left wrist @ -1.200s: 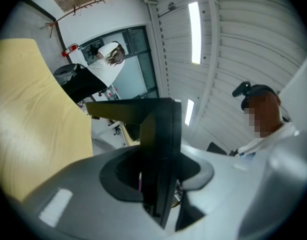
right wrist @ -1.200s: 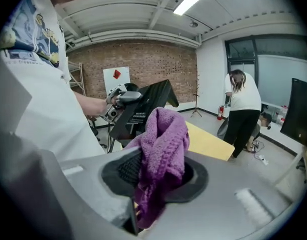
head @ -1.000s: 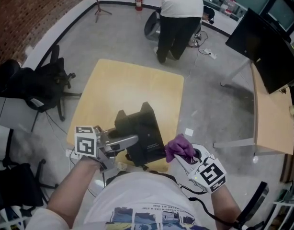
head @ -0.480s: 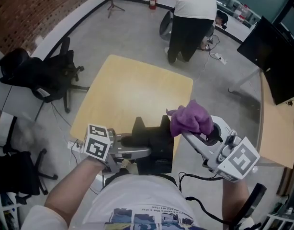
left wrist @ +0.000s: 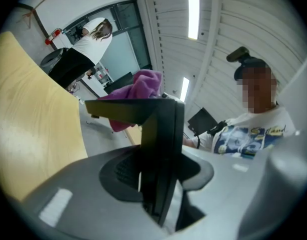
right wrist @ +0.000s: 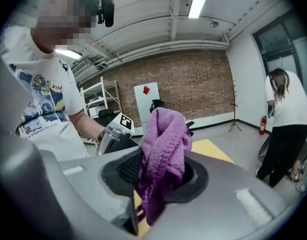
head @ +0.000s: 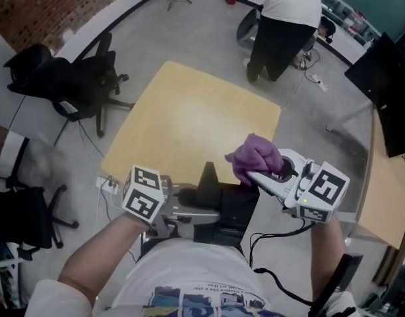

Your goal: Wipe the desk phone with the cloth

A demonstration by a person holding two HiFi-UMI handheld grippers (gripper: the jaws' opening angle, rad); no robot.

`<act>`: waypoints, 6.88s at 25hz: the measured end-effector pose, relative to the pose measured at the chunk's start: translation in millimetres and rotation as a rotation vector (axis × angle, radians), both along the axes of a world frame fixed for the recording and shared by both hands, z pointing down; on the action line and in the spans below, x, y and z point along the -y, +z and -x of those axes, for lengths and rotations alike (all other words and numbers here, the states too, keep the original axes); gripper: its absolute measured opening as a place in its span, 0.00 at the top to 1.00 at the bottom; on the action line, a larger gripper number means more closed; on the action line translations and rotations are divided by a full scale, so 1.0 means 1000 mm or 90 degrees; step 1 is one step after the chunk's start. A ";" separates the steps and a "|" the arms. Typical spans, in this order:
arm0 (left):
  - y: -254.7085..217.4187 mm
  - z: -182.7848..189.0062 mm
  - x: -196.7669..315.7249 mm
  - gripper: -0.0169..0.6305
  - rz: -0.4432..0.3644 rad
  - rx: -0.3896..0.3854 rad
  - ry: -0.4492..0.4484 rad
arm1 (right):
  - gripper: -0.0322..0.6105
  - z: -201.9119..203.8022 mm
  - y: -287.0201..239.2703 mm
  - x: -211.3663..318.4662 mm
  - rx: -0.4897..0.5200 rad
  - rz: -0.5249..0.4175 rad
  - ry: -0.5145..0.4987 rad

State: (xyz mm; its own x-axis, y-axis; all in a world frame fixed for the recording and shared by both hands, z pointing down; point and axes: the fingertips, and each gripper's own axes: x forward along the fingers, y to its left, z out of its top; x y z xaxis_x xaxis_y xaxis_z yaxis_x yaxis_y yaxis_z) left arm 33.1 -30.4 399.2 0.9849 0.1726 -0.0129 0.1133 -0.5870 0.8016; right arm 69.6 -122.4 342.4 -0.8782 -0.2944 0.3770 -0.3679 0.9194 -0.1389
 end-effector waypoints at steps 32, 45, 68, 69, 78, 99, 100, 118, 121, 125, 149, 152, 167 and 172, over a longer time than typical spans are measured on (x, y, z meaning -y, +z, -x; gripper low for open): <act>0.002 -0.005 0.004 0.69 0.008 0.001 0.031 | 0.79 0.029 0.003 -0.011 -0.065 0.018 -0.161; 0.005 -0.006 0.004 0.69 0.016 0.000 0.036 | 0.79 0.049 -0.057 -0.031 0.028 -0.021 -0.249; 0.003 0.012 0.006 0.69 -0.011 -0.008 0.016 | 0.79 0.041 0.045 0.060 -0.038 0.055 -0.075; 0.004 0.016 0.010 0.69 -0.007 -0.006 0.007 | 0.79 0.031 0.039 0.067 -0.020 0.050 -0.038; -0.007 0.041 0.047 0.69 0.006 -0.031 -0.053 | 0.79 -0.018 0.031 0.052 0.065 0.077 0.091; -0.017 0.038 0.080 0.69 0.076 -0.093 -0.102 | 0.79 0.003 0.074 -0.047 0.182 0.181 -0.007; -0.017 0.038 0.082 0.69 0.077 -0.093 -0.106 | 0.79 0.002 0.077 -0.053 0.171 0.184 -0.016; -0.016 0.021 0.067 0.69 0.086 -0.076 -0.081 | 0.79 0.020 0.084 -0.020 0.032 0.071 -0.081; -0.016 0.024 0.073 0.69 0.085 -0.074 -0.098 | 0.79 0.022 0.093 -0.033 0.013 0.080 -0.110; -0.018 0.032 0.080 0.69 0.085 -0.079 -0.120 | 0.79 0.022 0.108 -0.054 -0.020 0.096 -0.140; -0.002 0.041 0.117 0.70 0.111 -0.069 -0.217 | 0.79 0.054 0.149 -0.150 -0.150 0.119 -0.178; 0.000 0.040 0.112 0.69 0.116 -0.066 -0.200 | 0.79 0.052 0.151 -0.147 -0.194 0.106 -0.184; 0.019 0.059 0.094 0.70 0.104 -0.044 -0.140 | 0.79 0.006 0.149 -0.136 -0.276 0.129 -0.146; 0.021 0.064 0.093 0.70 0.108 -0.048 -0.135 | 0.79 -0.007 0.144 -0.125 -0.301 0.116 -0.116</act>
